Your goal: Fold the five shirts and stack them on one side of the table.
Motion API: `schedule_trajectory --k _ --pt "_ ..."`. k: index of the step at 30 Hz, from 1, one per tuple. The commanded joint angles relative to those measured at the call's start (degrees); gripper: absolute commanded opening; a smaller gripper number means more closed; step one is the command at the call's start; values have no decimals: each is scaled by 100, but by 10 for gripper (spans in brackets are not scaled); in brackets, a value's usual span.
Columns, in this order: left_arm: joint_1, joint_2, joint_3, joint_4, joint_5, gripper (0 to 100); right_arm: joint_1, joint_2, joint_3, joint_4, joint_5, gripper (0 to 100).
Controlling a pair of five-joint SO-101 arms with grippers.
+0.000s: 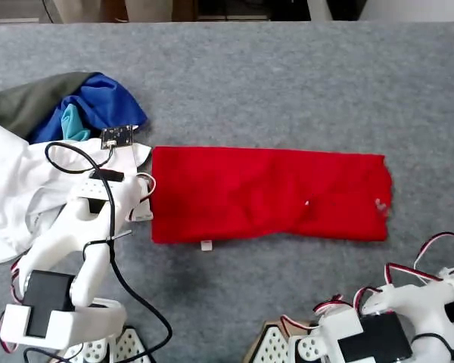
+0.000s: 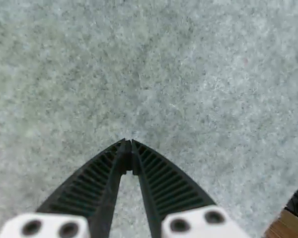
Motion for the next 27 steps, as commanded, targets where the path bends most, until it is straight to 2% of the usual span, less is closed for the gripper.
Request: schedule_trajectory --k 1,17,19,23,27 --pt "-88 -189 -62 -9 44 18 -154 -189 -4 26 70 5" --pt "-141 -180 -422 62 132 20 -497 -180 13 26 97 5" --pt "-158 -180 -695 343 527 71 -558 -180 22 26 97 5" --pt "-158 -180 -1134 765 1697 269 -558 -180 22 26 97 5" --pt "-44 -57 -1327 721 1785 260 -558 -180 22 26 97 4"
